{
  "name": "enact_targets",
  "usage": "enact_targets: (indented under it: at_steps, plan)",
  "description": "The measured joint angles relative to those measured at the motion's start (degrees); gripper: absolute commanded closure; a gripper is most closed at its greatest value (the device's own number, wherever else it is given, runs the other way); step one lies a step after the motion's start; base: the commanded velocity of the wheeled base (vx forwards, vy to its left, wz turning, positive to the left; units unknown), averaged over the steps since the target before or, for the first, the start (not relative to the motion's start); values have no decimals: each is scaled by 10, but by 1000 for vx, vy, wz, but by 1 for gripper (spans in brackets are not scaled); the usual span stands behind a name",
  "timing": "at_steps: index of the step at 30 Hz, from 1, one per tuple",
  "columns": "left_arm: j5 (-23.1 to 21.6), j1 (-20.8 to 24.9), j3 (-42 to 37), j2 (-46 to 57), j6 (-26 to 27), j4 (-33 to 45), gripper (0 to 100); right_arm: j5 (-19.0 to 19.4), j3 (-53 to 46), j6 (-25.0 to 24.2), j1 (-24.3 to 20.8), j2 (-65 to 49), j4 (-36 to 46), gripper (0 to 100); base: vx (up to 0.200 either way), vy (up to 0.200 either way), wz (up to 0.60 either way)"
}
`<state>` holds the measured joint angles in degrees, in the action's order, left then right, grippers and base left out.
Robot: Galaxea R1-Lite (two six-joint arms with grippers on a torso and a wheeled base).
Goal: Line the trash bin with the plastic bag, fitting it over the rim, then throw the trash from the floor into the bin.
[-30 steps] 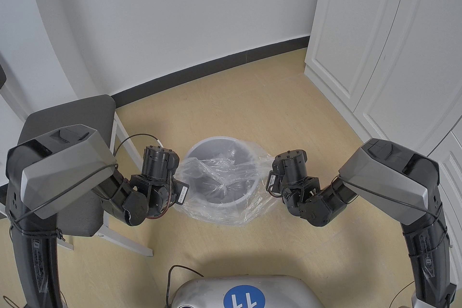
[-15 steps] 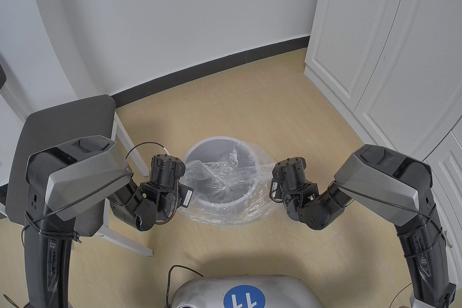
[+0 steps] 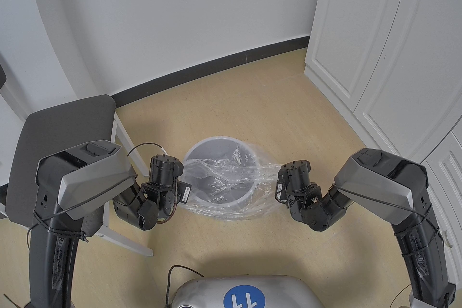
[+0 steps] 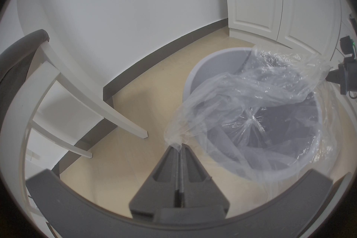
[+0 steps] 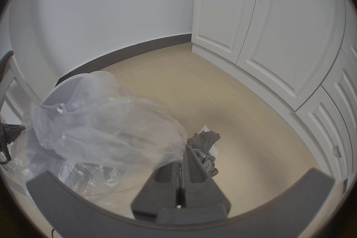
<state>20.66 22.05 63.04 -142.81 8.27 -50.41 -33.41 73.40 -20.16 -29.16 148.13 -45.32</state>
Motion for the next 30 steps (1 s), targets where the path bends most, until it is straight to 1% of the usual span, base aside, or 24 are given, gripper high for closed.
enact_targets:
  at_steps: [7, 13, 14, 19, 21, 26, 28, 30]
  plan:
    - [-5, -2, -15, 9, 1, -2, 100, 0, -21, 1, -12, -9, -17, 100, 0, 0, 0]
    - [-42, -3, -50, 27, 5, -39, 100, 2, -46, 6, -22, -23, -27, 100, 0, 0, 0]
    - [-46, -2, -56, 30, 8, -46, 100, 3, -51, 11, -23, -25, -28, 0, 0, 0, 0]
    - [-51, -2, -69, 35, 17, -54, 100, 11, -69, 26, -22, -33, -30, 0, 0, 0, 0]
    - [-51, -2, -70, 36, 17, -54, 100, 27, -72, 23, -19, -37, -34, 0, 0, 0, 0]
    - [-51, -2, -71, 37, 17, -54, 100, 102, -104, 20, -6, -60, -44, 0, 0, 0, 0]
    - [-51, -2, -72, 37, 17, -55, 100, 142, -130, 21, 4, -77, -43, 0, 0, 0, 0]
    - [-51, -2, -72, 37, 18, -55, 100, 191, -157, 24, 13, -97, -43, 0, 0, 0, 0]
